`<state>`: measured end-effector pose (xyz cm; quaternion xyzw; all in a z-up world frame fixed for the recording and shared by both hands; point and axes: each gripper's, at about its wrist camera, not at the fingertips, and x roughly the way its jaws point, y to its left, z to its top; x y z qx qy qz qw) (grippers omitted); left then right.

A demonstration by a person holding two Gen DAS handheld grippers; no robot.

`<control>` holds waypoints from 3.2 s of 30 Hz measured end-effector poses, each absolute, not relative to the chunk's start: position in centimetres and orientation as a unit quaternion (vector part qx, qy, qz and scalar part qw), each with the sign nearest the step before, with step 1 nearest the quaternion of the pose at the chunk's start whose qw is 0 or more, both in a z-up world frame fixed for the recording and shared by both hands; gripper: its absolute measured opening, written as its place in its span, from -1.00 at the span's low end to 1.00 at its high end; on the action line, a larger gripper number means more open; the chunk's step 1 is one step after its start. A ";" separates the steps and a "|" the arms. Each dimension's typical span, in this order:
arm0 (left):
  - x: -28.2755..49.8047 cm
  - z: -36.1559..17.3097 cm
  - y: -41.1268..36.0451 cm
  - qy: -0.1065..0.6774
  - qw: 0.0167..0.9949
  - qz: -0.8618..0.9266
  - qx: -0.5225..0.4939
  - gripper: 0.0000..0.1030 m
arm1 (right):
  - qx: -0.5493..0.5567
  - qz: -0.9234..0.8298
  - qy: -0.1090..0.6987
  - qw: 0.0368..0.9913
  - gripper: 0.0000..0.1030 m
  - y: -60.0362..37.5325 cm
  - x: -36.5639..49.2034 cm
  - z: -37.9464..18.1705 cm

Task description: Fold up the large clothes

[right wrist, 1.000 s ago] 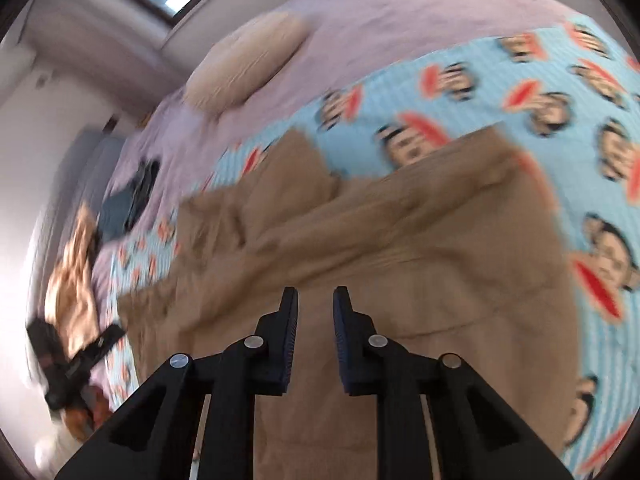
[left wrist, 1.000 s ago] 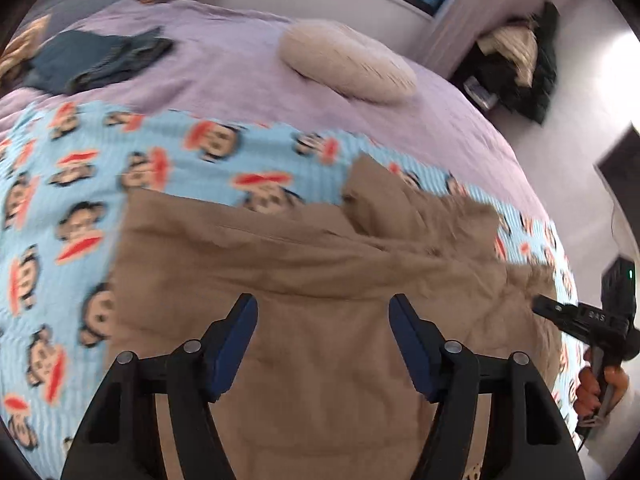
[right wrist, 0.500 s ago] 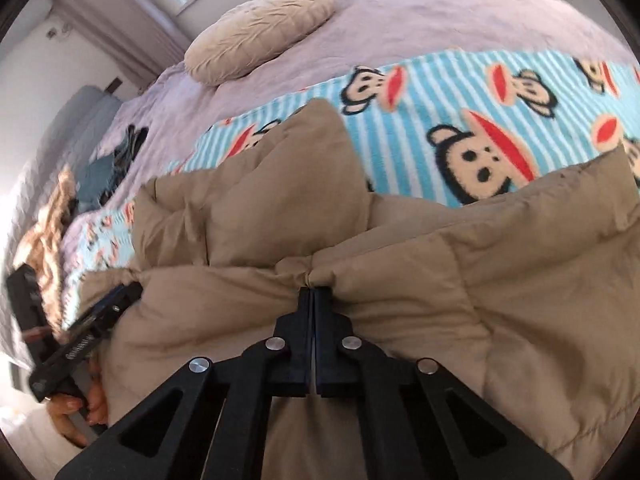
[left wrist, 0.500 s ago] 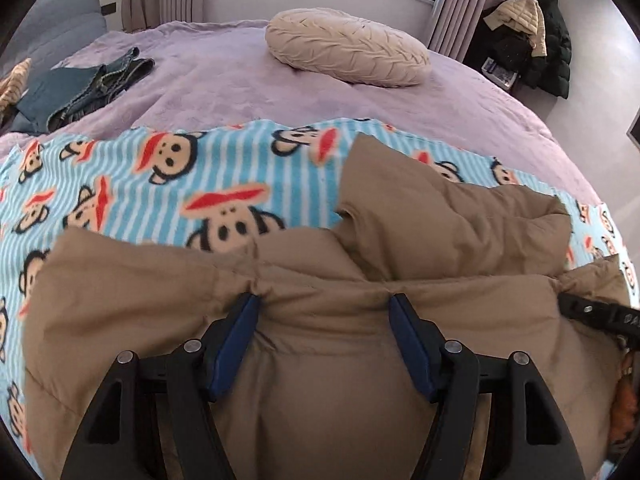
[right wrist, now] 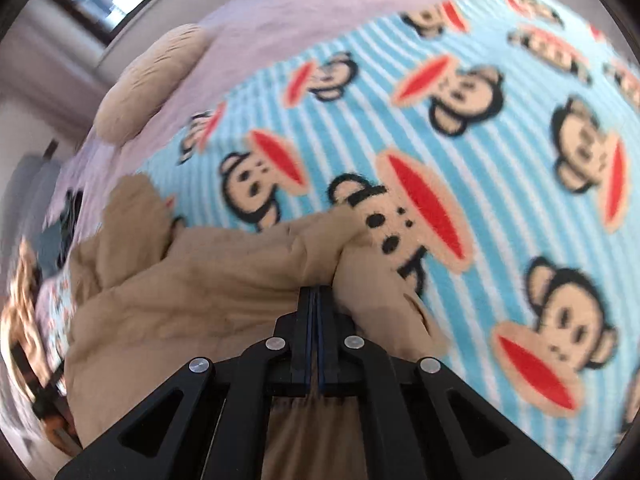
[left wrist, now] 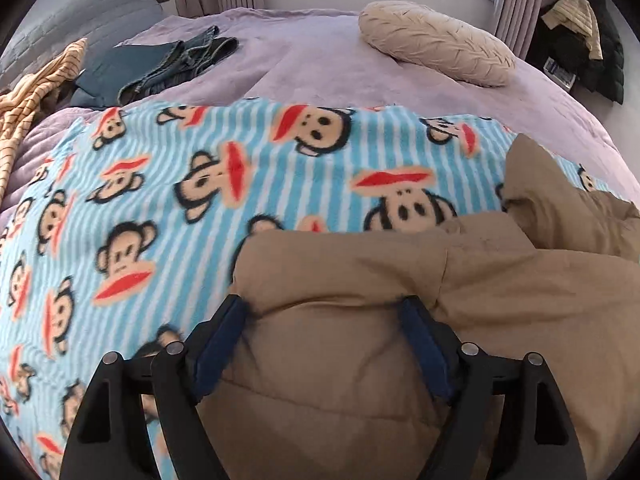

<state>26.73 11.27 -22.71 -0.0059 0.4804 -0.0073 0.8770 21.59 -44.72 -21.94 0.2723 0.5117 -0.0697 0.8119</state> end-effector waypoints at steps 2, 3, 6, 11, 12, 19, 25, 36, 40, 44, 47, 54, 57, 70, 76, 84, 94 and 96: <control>27.2 -23.3 10.6 0.475 0.880 -0.003 0.001 0.63 | 0.266 -0.075 0.510 0.815 -1.00 -44.7 22.4 -22.6; 27.5 -23.6 10.4 0.474 0.881 -0.003 0.000 0.65 | 0.265 -0.079 0.509 0.815 -1.00 -44.9 22.8 -23.0; 28.6 -24.0 10.3 0.478 0.878 0.004 -0.012 0.77 | 0.270 -0.083 0.506 0.815 -1.00 -45.0 23.4 -23.3; 28.0 -22.5 10.9 0.486 0.874 0.016 -0.011 0.78 | 0.269 -0.096 0.512 0.810 -0.90 -44.7 23.1 -21.4; 27.6 -21.9 11.0 0.485 0.874 0.017 -0.009 0.78 | 0.271 -0.099 0.513 0.808 -0.79 -44.6 22.6 -20.7; 22.9 -17.9 11.8 0.484 0.875 -0.003 0.006 0.78 | 0.267 -0.089 0.487 0.827 0.06 -42.7 17.9 -16.5; 18.4 -17.4 11.8 0.511 0.860 -0.012 -0.008 0.78 | 0.302 -0.073 0.490 0.814 0.39 -40.9 12.8 -15.4; 10.9 -17.6 11.2 0.543 0.839 -0.030 -0.016 1.00 | 0.356 -0.046 0.503 0.786 0.80 -38.7 5.1 -15.0; 9.4 -17.7 11.2 0.556 0.830 -0.033 -0.028 1.00 | 0.381 -0.049 0.501 0.776 0.83 -38.4 2.6 -15.4; 8.5 -18.1 11.2 0.568 0.821 -0.033 -0.045 1.00 | 0.414 -0.052 0.502 0.758 0.99 -38.6 1.0 -16.3; 8.1 -18.2 11.1 0.571 0.819 -0.033 -0.051 1.00 | 0.441 -0.053 0.503 0.741 0.99 -38.6 0.1 -17.4; 7.8 -19.5 11.1 0.595 0.799 -0.045 -0.080 1.00 | 0.487 -0.059 0.497 0.715 0.99 -38.4 -0.8 -20.0; 7.8 -20.4 11.7 0.603 0.790 -0.037 -0.102 1.00 | 0.508 -0.061 0.494 0.703 0.99 -38.7 -1.0 -21.0; 8.7 -25.1 16.1 0.590 0.733 -0.086 -0.328 1.00 | 0.578 0.002 0.469 0.668 0.99 -38.6 1.2 -24.6; 10.9 -26.1 15.6 0.569 0.742 -0.082 -0.344 1.00 | 0.609 0.034 0.445 0.656 0.99 -38.2 3.5 -25.9; 13.1 -27.2 16.2 0.544 0.736 -0.071 -0.397 -0.05 | 0.625 0.037 0.440 0.643 0.71 -38.1 5.9 -26.9; 11.4 -20.7 15.8 0.490 0.794 -0.097 -0.347 -0.64 | 0.610 0.080 0.447 0.649 -0.52 -38.9 6.2 -24.8; 10.3 -19.2 15.8 0.476 0.804 -0.100 -0.342 -0.64 | 0.602 0.095 0.447 0.655 -0.53 -39.1 6.2 -23.7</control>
